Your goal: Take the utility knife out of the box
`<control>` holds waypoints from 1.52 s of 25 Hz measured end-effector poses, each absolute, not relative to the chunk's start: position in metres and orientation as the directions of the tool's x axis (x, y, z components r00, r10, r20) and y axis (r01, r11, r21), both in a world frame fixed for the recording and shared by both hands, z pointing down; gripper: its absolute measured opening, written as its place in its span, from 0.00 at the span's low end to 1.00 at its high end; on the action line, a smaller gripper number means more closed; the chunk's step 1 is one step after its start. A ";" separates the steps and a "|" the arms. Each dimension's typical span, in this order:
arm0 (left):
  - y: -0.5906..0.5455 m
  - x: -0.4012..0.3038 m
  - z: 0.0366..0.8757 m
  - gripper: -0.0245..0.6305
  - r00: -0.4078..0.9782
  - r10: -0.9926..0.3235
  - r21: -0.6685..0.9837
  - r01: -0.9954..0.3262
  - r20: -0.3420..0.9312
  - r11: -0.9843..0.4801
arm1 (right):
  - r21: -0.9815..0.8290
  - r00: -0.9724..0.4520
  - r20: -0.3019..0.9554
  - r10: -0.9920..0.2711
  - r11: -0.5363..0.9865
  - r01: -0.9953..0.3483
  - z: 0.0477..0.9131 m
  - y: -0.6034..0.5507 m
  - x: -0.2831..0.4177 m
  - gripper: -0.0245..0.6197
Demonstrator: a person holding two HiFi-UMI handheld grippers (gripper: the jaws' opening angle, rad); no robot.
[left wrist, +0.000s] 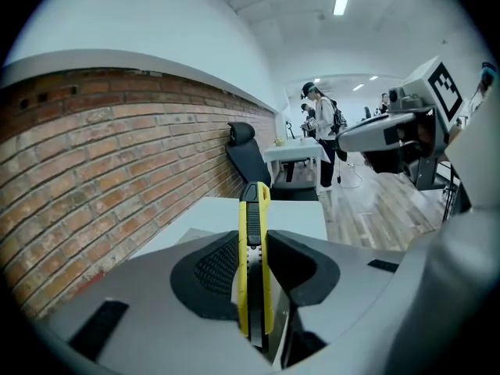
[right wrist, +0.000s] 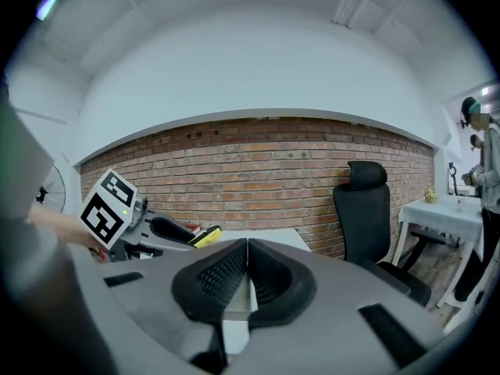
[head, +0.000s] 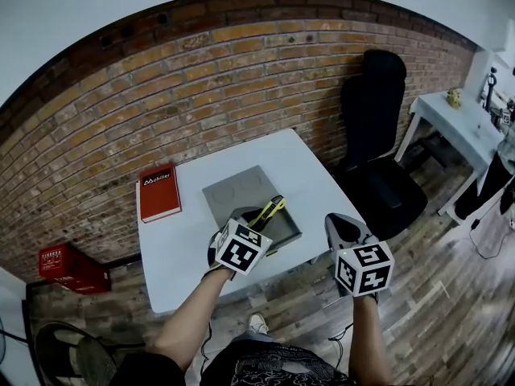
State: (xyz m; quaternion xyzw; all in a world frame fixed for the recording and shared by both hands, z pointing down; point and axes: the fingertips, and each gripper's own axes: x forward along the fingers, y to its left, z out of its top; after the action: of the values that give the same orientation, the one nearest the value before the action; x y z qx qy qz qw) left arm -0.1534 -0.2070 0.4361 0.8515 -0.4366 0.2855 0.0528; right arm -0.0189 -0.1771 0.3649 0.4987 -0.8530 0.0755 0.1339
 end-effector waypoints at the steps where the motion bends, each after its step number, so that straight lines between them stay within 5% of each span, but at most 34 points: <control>1: -0.204 -0.153 0.430 0.23 0.454 -0.726 -0.160 -0.782 0.518 -0.603 | 0.004 -0.472 0.301 -0.829 0.496 -0.868 0.364 -0.175 -0.018 0.07; 23: -0.118 -0.142 0.354 0.23 0.376 -0.903 -0.050 -0.918 0.208 -0.394 | 0.031 -0.530 0.230 -0.816 0.551 -0.834 0.343 -0.118 0.004 0.07; 38: -0.113 -0.143 0.361 0.23 0.349 -0.917 -0.020 -0.933 0.194 -0.360 | 0.036 -0.542 0.214 -0.813 0.561 -0.827 0.337 -0.113 0.005 0.07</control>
State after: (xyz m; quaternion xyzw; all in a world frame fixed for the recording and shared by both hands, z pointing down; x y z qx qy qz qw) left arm -0.1434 -0.1132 0.3611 0.8200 -0.5639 0.0859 0.0469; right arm 0.0054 -0.1131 0.3375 0.4672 -0.8774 0.0344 0.1036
